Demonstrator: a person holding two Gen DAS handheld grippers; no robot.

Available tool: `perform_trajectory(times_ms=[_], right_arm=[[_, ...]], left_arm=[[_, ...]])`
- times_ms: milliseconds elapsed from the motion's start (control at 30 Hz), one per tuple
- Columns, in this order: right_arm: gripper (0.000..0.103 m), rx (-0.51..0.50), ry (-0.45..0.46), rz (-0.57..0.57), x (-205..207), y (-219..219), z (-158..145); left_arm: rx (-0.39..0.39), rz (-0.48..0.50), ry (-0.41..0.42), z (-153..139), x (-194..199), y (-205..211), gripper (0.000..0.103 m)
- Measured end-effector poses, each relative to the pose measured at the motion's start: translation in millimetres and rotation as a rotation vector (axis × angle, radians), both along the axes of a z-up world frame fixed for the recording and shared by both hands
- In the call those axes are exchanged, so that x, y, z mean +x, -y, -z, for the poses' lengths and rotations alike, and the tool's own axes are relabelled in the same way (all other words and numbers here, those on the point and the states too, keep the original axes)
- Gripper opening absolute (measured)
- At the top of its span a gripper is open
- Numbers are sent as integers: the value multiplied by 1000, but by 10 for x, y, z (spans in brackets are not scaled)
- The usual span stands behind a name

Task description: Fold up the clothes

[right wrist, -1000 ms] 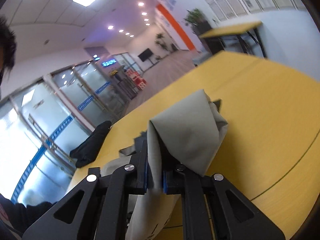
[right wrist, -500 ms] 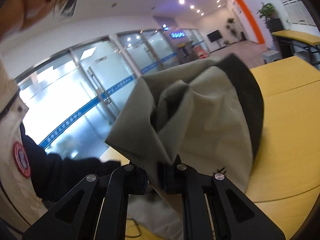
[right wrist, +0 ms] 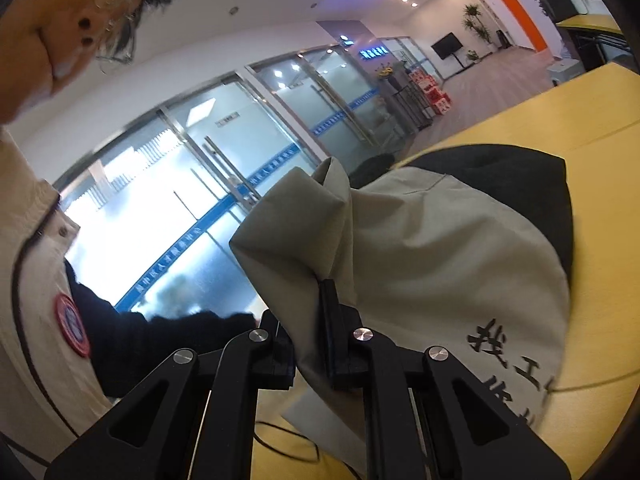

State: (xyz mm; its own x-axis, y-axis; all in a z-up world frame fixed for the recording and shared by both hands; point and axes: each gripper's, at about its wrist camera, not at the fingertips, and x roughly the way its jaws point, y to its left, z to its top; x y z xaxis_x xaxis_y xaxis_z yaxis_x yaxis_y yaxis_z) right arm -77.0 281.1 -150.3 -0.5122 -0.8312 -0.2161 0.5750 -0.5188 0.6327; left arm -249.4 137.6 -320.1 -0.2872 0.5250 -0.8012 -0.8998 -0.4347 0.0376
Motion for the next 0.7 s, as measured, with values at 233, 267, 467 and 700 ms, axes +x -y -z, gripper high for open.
perform_trajectory(times_ms=[233, 267, 467, 700], right_arm=[[9, 48, 77, -87, -30, 224, 353], [9, 42, 85, -100, -34, 222, 392], [10, 100, 135, -254, -111, 505, 752], [10, 260, 117, -370, -32, 1031, 1168]], left_arm=[[28, -10, 18, -49, 52, 135, 101], [44, -16, 22, -85, 69, 298, 100], [143, -272, 37, -580, 74, 1488, 100], [152, -398, -11, -877, 112, 2077, 100]])
